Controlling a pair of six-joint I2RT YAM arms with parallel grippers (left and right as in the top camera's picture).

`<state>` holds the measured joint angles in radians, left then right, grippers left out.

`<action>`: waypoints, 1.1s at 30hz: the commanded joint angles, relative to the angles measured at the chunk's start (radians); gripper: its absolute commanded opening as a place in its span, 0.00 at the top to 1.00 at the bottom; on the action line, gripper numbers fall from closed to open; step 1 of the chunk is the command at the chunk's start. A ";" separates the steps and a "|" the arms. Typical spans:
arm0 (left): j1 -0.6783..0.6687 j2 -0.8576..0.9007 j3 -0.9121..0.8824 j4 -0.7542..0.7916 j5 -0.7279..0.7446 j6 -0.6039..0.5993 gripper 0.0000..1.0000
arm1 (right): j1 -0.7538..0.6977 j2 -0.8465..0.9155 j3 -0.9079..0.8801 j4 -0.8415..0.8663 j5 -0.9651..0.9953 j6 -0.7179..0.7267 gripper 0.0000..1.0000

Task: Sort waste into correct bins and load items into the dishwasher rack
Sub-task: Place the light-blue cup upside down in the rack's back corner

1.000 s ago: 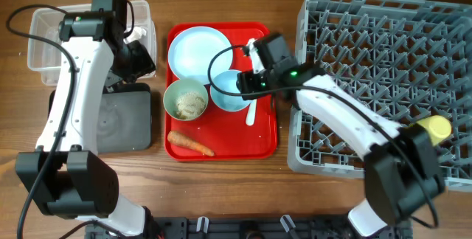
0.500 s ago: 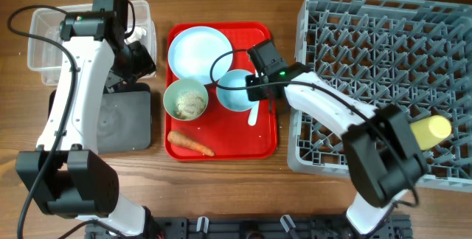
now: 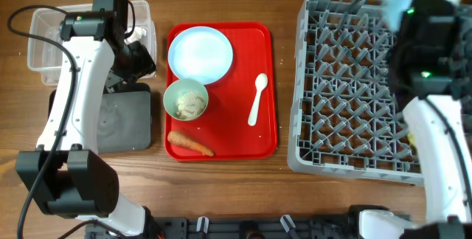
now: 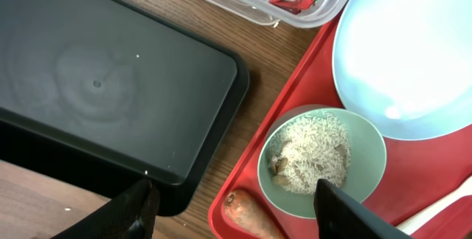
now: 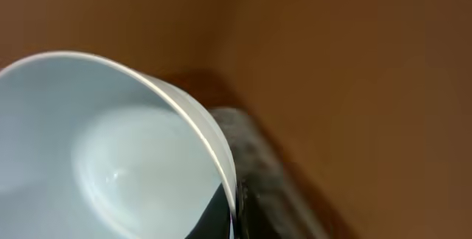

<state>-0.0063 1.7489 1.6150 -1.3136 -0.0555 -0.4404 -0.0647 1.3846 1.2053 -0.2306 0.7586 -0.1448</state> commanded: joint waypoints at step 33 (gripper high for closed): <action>0.003 0.009 0.005 0.000 0.013 -0.017 0.31 | 0.009 0.193 -0.003 -0.098 0.072 0.196 0.52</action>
<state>-0.0063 1.7493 1.6150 -1.3079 -0.0509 -0.4408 -0.0067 1.6455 1.1992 -0.3859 0.8921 0.0231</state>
